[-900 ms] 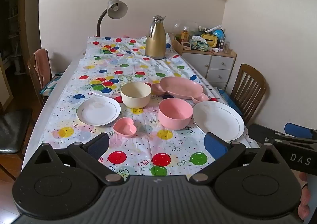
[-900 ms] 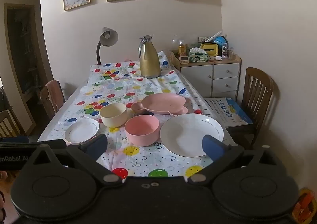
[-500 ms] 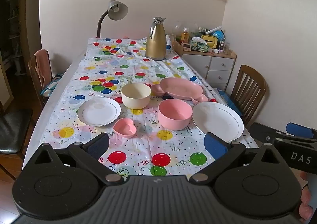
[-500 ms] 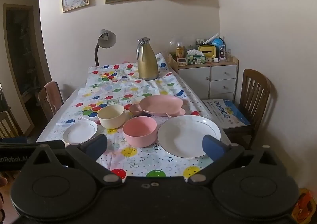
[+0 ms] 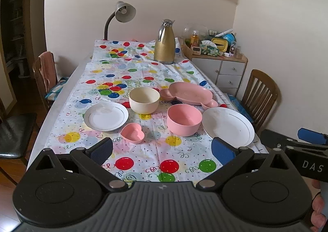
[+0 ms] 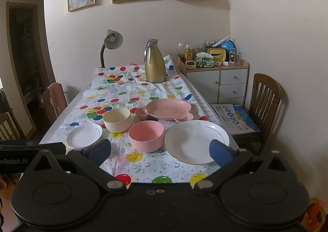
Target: Organize plates and bowls
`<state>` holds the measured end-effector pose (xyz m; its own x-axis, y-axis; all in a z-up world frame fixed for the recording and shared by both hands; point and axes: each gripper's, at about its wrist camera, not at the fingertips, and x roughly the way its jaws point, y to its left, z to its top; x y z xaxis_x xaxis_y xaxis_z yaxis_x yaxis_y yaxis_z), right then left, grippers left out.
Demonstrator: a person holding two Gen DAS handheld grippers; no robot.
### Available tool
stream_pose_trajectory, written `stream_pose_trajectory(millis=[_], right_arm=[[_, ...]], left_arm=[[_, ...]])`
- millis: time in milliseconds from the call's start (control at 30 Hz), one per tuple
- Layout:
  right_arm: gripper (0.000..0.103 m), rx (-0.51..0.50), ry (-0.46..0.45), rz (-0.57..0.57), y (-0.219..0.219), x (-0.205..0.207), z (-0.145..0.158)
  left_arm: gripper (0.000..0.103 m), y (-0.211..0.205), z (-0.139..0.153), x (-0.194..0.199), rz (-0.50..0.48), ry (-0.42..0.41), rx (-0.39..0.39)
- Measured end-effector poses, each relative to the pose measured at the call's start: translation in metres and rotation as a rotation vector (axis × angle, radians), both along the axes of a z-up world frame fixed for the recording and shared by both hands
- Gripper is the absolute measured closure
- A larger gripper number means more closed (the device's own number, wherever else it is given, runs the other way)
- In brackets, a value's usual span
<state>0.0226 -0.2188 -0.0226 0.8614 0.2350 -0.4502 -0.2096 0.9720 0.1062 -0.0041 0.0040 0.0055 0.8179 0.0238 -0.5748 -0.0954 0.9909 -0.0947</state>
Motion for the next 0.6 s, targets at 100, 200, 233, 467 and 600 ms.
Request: stream_pose_trajectory(millis=[100, 200, 233, 467, 600], right_arm=[[0.001, -0.002, -0.005, 0.006, 0.0016, -0.0004, -0.0007], [0.001, -0.003, -0.010, 0.011, 0.0034, 0.0002, -0.0012], [0.001, -0.004, -0.010, 0.014, 0.0041, -0.0001, -0.0013], [0.000, 0.003, -0.008, 0.032, 0.0048, -0.0016, -0.0016], [0.000, 0.015, -0.006, 0.052, 0.0067, -0.0050, -0.0007]], left_arm=[[0.000, 0.0003, -0.0001, -0.0003, -0.001, -0.002, 0.001], [0.000, 0.0001, 0.0005, -0.0007, -0.001, -0.002, 0.001], [0.000, 0.0000, 0.0005, -0.0008, -0.001, -0.002, 0.001], [0.000, 0.0012, 0.0011, -0.0016, -0.001, -0.004, 0.001], [0.000, 0.0059, 0.0029, -0.0037, 0.000, -0.009, -0.003]])
